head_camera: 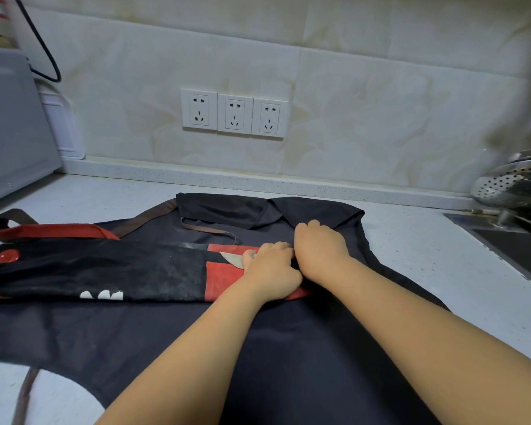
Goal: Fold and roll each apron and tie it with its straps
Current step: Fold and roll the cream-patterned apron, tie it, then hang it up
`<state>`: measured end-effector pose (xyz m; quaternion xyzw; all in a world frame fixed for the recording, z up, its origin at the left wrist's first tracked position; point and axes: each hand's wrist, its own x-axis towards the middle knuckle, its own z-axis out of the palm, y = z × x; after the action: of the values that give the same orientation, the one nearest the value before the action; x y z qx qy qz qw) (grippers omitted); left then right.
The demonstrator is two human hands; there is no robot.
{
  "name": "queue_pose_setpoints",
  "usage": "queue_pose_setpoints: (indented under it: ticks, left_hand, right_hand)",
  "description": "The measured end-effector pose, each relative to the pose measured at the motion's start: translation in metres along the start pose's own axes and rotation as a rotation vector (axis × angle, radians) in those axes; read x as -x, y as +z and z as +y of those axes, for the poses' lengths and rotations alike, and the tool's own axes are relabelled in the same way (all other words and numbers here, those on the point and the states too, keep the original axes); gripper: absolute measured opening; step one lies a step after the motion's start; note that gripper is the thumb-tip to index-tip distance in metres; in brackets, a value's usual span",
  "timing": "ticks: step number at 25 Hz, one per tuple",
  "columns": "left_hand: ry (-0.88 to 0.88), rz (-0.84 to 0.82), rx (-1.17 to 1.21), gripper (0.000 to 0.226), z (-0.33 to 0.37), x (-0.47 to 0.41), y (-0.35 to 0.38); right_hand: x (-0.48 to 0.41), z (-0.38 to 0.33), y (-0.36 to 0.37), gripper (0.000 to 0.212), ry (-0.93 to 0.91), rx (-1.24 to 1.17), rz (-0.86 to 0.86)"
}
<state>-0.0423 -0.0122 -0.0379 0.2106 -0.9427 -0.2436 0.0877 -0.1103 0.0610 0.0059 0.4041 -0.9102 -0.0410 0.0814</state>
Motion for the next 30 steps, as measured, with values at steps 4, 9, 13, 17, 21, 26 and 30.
queue_pose_setpoints:
  ticks: [4, 9, 13, 17, 21, 26, 30]
  left_hand:
    - [-0.043, -0.043, 0.168, 0.022, -0.004, 0.0, -0.012]
    - [-0.054, 0.012, 0.219, 0.035, -0.007, 0.003, -0.011]
    - [-0.068, 0.032, 0.289, 0.041, -0.013, -0.002, -0.01]
    - [-0.089, 0.035, 0.441, 0.045, -0.015, 0.001, -0.014]
    - [-0.132, 0.118, 0.448, 0.041, -0.018, 0.002, -0.019]
    - [-0.041, -0.167, 0.683, 0.062, -0.031, 0.01, -0.038]
    - [0.075, -0.316, 0.799, 0.087, -0.037, 0.012, -0.041]
  right_hand:
    - [-0.017, 0.012, -0.018, 0.014, 0.063, -0.408, -0.255]
    - [-0.026, 0.023, -0.019, 0.017, 0.275, -0.699, -0.422]
    - [-0.027, 0.026, -0.013, 0.033, 0.324, -0.619, -0.505]
    - [-0.024, 0.012, -0.015, 0.033, 0.191, -0.454, -0.421]
    - [-0.019, -0.003, -0.013, 0.038, 0.066, -0.188, -0.258]
    - [-0.017, -0.021, -0.007, 0.036, -0.027, -0.138, -0.101]
    - [-0.019, -0.019, -0.005, 0.037, -0.031, -0.166, -0.107]
